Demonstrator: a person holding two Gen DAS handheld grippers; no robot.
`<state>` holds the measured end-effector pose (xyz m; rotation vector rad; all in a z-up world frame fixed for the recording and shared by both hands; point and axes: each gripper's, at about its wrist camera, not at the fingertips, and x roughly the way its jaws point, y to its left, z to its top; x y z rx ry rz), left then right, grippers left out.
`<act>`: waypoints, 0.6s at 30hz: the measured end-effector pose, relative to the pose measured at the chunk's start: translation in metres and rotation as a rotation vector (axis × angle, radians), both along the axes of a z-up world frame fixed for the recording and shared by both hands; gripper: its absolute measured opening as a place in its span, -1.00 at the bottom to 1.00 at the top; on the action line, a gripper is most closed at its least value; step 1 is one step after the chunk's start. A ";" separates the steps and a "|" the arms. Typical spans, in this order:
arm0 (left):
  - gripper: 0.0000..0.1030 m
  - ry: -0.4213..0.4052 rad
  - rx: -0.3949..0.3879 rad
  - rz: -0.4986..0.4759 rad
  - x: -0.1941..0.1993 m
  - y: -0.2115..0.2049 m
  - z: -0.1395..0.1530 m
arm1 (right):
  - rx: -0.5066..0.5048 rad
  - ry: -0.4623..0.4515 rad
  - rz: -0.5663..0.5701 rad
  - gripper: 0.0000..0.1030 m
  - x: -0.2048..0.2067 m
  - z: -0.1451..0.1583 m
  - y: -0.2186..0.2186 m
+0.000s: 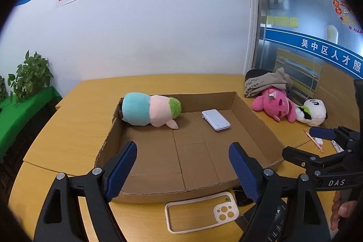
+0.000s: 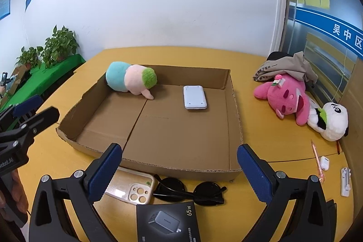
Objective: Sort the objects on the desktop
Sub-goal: 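Withdraw both grippers from the box back over the table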
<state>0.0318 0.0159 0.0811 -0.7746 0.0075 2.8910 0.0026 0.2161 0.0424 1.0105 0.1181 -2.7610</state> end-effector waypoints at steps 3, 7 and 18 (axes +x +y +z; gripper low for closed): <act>0.62 -0.017 -0.013 -0.008 -0.002 0.003 -0.003 | 0.007 0.001 0.000 1.00 0.003 -0.002 -0.001; 0.62 -0.086 0.012 0.001 -0.008 0.003 -0.009 | 0.026 0.045 0.000 1.00 0.009 -0.001 -0.003; 0.62 -0.087 0.118 -0.028 -0.009 -0.002 -0.017 | 0.064 0.022 0.096 1.00 0.013 -0.011 -0.015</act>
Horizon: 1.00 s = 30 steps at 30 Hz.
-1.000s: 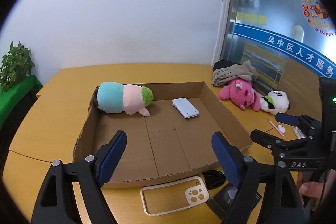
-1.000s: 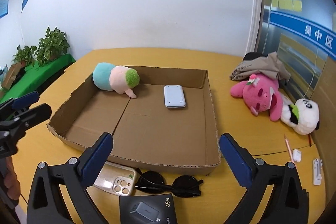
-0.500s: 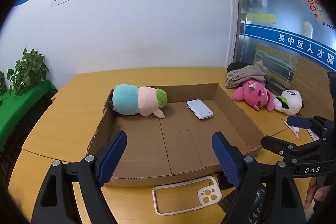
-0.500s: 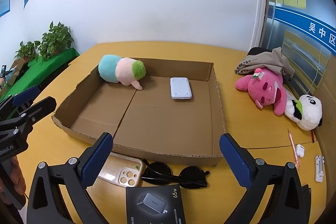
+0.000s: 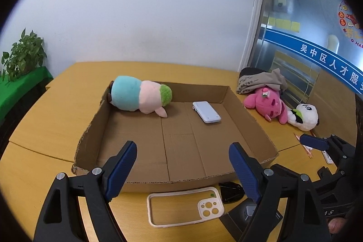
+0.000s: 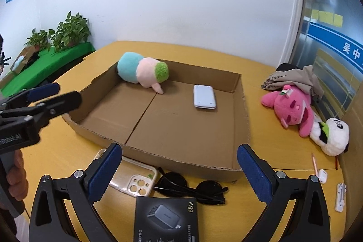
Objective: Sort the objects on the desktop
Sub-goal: 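Withdraw both grippers from the box back over the table, then move both grippers to the black charger box and close on it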
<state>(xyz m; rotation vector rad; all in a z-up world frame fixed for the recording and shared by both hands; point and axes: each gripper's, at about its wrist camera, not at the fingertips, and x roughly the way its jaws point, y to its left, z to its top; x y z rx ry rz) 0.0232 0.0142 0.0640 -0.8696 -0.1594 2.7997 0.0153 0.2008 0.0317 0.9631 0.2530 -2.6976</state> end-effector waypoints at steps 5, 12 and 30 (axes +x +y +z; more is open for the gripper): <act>0.62 0.003 -0.017 -0.004 0.002 0.004 -0.002 | -0.015 -0.021 -0.015 1.00 -0.004 -0.003 0.004; -0.10 -0.050 -0.031 -0.055 -0.003 0.013 -0.012 | -0.074 0.017 0.007 0.82 0.000 -0.001 0.011; 0.54 -0.291 0.078 -0.338 -0.010 0.052 -0.080 | -0.225 -0.253 0.043 1.00 0.029 -0.082 0.091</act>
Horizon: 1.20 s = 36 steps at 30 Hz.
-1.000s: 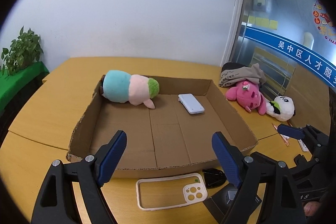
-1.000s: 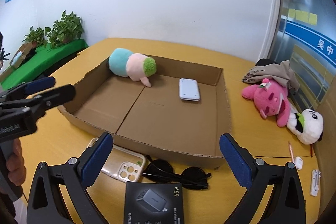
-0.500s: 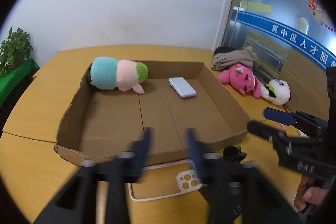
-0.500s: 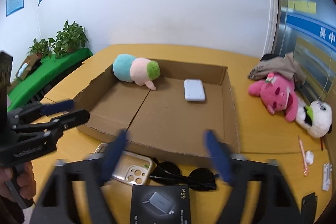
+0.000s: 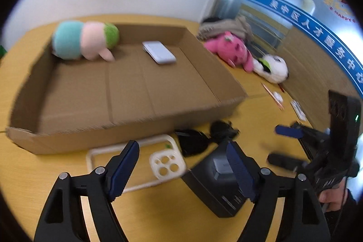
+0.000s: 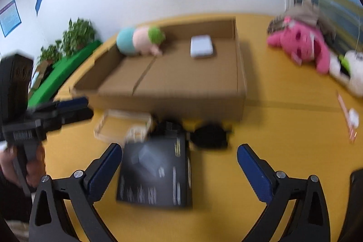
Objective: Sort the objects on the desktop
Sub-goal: 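Move both grippers to the black charger box and close on it, then lift the black charger box with both grippers over the cardboard box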
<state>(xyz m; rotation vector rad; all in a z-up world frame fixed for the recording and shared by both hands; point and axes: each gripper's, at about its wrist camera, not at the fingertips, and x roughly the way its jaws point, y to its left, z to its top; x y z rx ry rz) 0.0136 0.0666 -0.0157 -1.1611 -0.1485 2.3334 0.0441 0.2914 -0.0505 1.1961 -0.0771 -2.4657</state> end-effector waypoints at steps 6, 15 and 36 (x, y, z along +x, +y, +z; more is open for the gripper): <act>0.54 -0.116 0.054 -0.159 -0.009 0.025 -0.036 | 0.007 -0.081 0.134 1.00 0.028 -0.038 -0.023; 0.51 -0.150 0.033 -0.221 -0.014 0.042 -0.065 | 0.072 -0.066 0.164 1.00 0.031 -0.060 -0.043; 0.25 0.010 0.059 -0.111 0.000 -0.003 -0.009 | -0.024 0.100 0.190 1.00 0.043 -0.008 -0.073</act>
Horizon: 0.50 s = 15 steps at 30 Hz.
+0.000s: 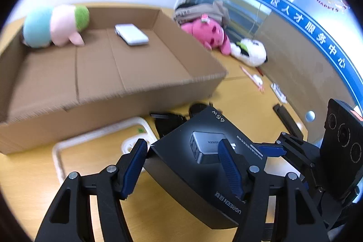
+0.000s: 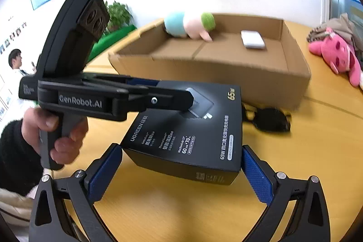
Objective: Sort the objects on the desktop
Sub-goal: 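Lift the black charger box with both grippers over the cardboard box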
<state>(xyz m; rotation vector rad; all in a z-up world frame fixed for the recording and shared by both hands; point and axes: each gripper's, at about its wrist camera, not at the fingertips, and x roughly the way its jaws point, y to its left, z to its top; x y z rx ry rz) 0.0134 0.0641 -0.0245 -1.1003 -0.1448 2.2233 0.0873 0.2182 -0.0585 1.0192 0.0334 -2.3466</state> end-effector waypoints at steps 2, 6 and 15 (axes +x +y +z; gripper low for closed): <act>0.25 0.031 0.006 0.012 -0.002 -0.008 0.014 | 0.001 0.028 0.010 1.00 -0.003 0.013 -0.009; 0.25 0.095 0.005 0.039 -0.008 -0.024 0.040 | -0.003 0.078 0.033 1.00 -0.011 0.039 -0.026; 0.25 0.215 0.000 0.088 -0.028 -0.066 0.090 | -0.010 0.157 0.080 1.00 -0.039 0.082 -0.066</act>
